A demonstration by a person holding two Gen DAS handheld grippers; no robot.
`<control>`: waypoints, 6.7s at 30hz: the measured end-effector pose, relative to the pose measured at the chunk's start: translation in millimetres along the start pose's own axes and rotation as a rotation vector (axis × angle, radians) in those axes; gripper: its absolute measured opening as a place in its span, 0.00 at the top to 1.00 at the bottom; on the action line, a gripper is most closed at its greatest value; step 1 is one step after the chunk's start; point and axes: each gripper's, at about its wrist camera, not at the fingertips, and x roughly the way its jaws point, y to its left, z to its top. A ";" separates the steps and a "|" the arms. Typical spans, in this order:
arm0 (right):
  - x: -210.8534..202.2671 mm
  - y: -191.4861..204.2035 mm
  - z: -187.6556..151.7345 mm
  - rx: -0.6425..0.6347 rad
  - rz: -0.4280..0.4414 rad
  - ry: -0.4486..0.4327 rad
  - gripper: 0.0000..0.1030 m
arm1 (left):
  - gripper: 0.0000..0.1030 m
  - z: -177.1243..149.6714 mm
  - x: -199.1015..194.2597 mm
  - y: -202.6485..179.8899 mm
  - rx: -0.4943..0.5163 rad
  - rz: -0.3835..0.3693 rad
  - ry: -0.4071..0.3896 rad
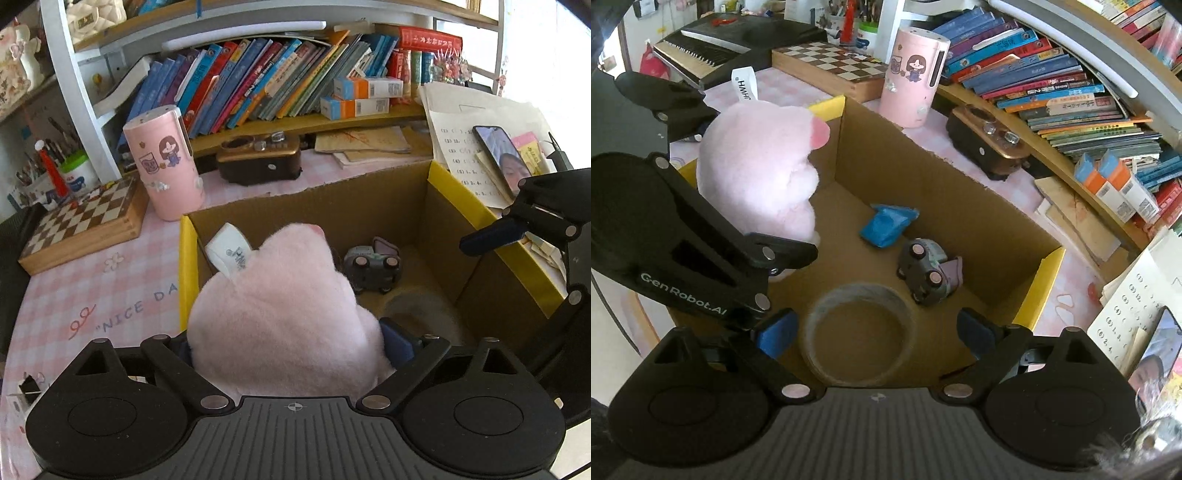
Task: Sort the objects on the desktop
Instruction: 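Lower both tools into the yellow box and open them to release, then withdraw both open tools from the box back toward the spray bottle and card, then grasp the white card with the left tool while the right tool grasps the spray bottle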
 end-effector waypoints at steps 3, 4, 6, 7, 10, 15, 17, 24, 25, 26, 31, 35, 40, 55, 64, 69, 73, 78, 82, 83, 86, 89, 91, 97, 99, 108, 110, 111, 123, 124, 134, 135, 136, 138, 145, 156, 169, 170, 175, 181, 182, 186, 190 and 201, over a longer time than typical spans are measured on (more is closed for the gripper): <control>-9.1 3.1 -2.5 -0.007 -0.037 -0.031 0.10 | 0.07 -1.0 -13.5 -0.5 0.012 -0.002 -0.069; -12.8 2.9 -2.9 -0.003 -0.044 -0.045 0.10 | 0.07 -0.7 -18.1 -0.7 0.014 -0.015 -0.088; -22.8 3.4 -4.6 0.018 -0.055 -0.075 0.10 | 0.07 1.1 -28.9 -1.3 0.017 -0.025 -0.121; -28.3 4.3 -5.4 0.028 -0.061 -0.090 0.10 | 0.07 1.3 -35.8 -1.6 0.017 -0.021 -0.142; -47.8 9.5 -10.0 0.059 -0.102 -0.143 0.10 | 0.06 -2.2 -57.9 0.0 0.022 -0.010 -0.204; -85.6 20.5 -21.9 0.162 -0.153 -0.245 0.13 | 0.04 -18.0 -97.5 10.7 -0.031 0.023 -0.289; -98.3 26.4 -27.3 0.227 -0.181 -0.281 0.13 | 0.04 -27.7 -110.5 18.3 -0.070 0.029 -0.309; -132.3 66.3 -48.1 0.433 -0.314 -0.373 0.12 | 0.04 -67.4 -143.5 40.7 -0.164 0.057 -0.344; -134.5 73.5 -51.6 0.469 -0.333 -0.374 0.12 | 0.04 -73.7 -146.5 43.3 -0.178 0.059 -0.342; -135.7 80.2 -55.1 0.500 -0.343 -0.370 0.12 | 0.04 -82.3 -150.5 46.8 -0.194 0.055 -0.341; -134.7 114.9 -73.5 0.639 -0.384 -0.331 0.12 | 0.04 -114.2 -162.0 58.6 -0.196 0.060 -0.328; -135.9 148.8 -88.2 0.709 -0.433 -0.306 0.12 | 0.04 -138.3 -171.9 67.8 -0.162 0.092 -0.326; -137.0 195.5 -97.7 0.762 -0.453 -0.288 0.12 | 0.04 -171.2 -186.0 77.3 -0.119 0.118 -0.316; -123.4 305.4 -93.1 0.694 -0.379 -0.175 0.11 | 0.04 -246.7 -205.8 115.0 -0.157 0.096 -0.144; -114.8 335.4 -85.9 0.694 -0.326 -0.149 0.11 | 0.04 -267.2 -216.8 132.7 -0.149 0.088 -0.126; -111.5 347.9 -76.1 0.669 -0.311 -0.149 0.11 | 0.04 -274.1 -218.4 145.0 -0.165 0.089 -0.114; -107.7 355.2 -67.0 0.649 -0.300 -0.148 0.11 | 0.04 -278.5 -221.2 156.4 -0.182 0.099 -0.120; -101.0 364.5 -53.8 0.614 -0.281 -0.140 0.11 | 0.04 -285.3 -223.5 169.5 -0.206 0.107 -0.117; -96.6 373.1 -41.6 0.574 -0.266 -0.138 0.11 | 0.04 -288.3 -226.3 182.7 -0.236 0.123 -0.126; -95.5 375.1 -38.5 0.566 -0.262 -0.138 0.11 | 0.04 -289.4 -227.0 186.5 -0.245 0.128 -0.127; -90.7 381.0 -28.4 0.542 -0.244 -0.137 0.11 | 0.04 -292.9 -229.2 196.6 -0.265 0.145 -0.130; -86.0 388.2 -18.2 0.510 -0.225 -0.139 0.11 | 0.04 -296.0 -231.2 206.8 -0.289 0.164 -0.129; -82.7 392.1 -11.8 0.487 -0.213 -0.142 0.11 | 0.04 -297.5 -231.6 212.1 -0.303 0.175 -0.125; -73.5 398.6 4.4 0.439 -0.176 -0.153 0.11 | 0.04 -300.9 -231.8 223.2 -0.336 0.208 -0.116; -70.6 399.0 7.8 0.433 -0.165 -0.155 0.11 | 0.04 -301.3 -231.7 226.4 -0.344 0.221 -0.116; -48.4 386.0 26.0 0.414 -0.114 -0.150 0.11 | 0.04 -290.1 -215.6 238.1 -0.362 0.266 -0.096; -40.0 379.6 32.4 0.410 -0.102 -0.149 0.11 | 0.04 -284.7 -207.6 241.7 -0.364 0.278 -0.085; -35.6 375.9 35.9 0.408 -0.095 -0.146 0.11 | 0.04 -281.5 -203.6 243.9 -0.368 0.283 -0.078; 12.9 320.9 79.9 0.386 -0.025 -0.114 0.11 | 0.04 -235.9 -155.5 260.5 -0.407 0.315 -0.029; 16.3 316.4 83.2 0.385 -0.021 -0.114 0.11 | 0.04 -231.9 -152.3 262.0 -0.411 0.317 -0.028; 50.2 279.5 115.7 0.364 0.021 -0.107 0.12 | 0.05 -200.6 -117.6 275.8 -0.457 0.348 -0.025; 53.5 276.6 118.8 0.363 0.020 -0.108 0.13 | 0.05 -196.4 -112.4 276.7 -0.458 0.353 -0.027; 56.9 273.4 122.1 0.363 0.018 -0.109 0.14 | 0.06 -192.8 -108.2 277.5 -0.457 0.355 -0.031; 62.9 267.5 128.8 0.363 0.010 -0.116 0.15 | 0.06 -184.2 -97.0 280.2 -0.450 0.359 -0.038; 84.5 246.2 148.7 0.369 0.029 -0.127 0.20 | 0.21 -162.8 -61.3 292.5 -0.454 0.333 -0.020; 107.5 220.7 155.3 0.394 0.042 -0.094 0.20 | 0.51 -146.9 -2.9 295.3 -0.374 0.293 0.088; 119.5 206.2 158.8 0.438 0.052 -0.073 0.21 | 0.73 -132.2 5.1 276.6 -0.336 0.201 0.107; 120.6 204.0 159.0 0.450 0.034 -0.071 0.21 | 0.73 -131.9 3.2 272.9 -0.327 0.189 0.104; 122.2 194.7 158.6 0.505 0.014 -0.097 0.21 | 0.72 -132.1 1.5 248.6 -0.229 0.110 0.102; 127.9 195.5 164.2 0.520 0.047 -0.099 0.21 | 0.72 -132.5 -13.1 250.9 -0.236 0.081 0.045; 130.5 195.2 165.2 0.530 0.048 -0.093 0.21 | 0.72 -134.2 -15.6 257.3 -0.262 0.101 0.052; 148.7 194.0 170.7 0.591 0.071 -0.056 0.33 | 0.72 -144.5 -25.5 285.8 -0.390 0.153 0.073; 165.3 207.3 181.2 0.517 0.054 -0.037 0.52 | 0.72 -151.8 -35.8 300.2 -0.453 0.187 0.067; 149.5 227.5 153.3 0.149 -0.064 -0.058 0.70 | 0.72 -145.6 -38.3 296.4 -0.418 0.136 0.046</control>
